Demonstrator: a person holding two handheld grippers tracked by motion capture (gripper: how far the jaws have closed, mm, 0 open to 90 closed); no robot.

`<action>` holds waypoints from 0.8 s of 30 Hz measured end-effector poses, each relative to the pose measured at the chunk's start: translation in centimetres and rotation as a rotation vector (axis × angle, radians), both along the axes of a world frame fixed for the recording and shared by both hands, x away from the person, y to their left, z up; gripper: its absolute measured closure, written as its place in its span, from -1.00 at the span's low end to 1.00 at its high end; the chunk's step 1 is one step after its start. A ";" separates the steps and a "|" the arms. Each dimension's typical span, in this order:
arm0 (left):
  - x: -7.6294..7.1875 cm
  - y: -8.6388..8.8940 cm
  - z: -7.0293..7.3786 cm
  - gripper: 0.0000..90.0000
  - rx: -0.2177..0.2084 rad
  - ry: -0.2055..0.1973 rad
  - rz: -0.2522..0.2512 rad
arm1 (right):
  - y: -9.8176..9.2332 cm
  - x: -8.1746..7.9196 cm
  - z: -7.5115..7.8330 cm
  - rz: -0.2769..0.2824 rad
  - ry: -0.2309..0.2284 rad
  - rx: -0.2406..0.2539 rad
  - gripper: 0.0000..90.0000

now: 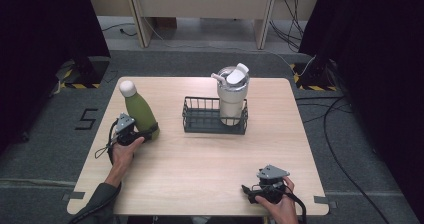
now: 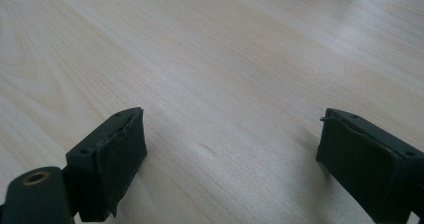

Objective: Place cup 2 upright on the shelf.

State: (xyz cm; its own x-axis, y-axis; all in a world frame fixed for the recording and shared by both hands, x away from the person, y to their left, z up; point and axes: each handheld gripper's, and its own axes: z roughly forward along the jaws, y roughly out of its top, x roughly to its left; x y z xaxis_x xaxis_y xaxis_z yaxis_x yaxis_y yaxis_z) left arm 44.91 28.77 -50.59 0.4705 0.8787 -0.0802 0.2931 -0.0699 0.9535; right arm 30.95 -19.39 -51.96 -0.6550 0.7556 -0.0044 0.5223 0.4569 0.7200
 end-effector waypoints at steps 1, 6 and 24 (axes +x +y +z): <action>0.0 0.0 0.1 -0.55 0.001 -0.001 -0.004 | 0.0 0.0 0.0 0.000 0.000 0.000 -0.73; -0.3 -0.6 1.1 -0.55 0.013 -0.004 -0.026 | 0.0 0.0 0.0 0.000 0.000 0.000 -0.73; -1.0 -2.3 3.1 -0.54 0.022 0.000 -0.119 | 0.0 0.0 0.0 -0.005 0.004 0.003 -0.74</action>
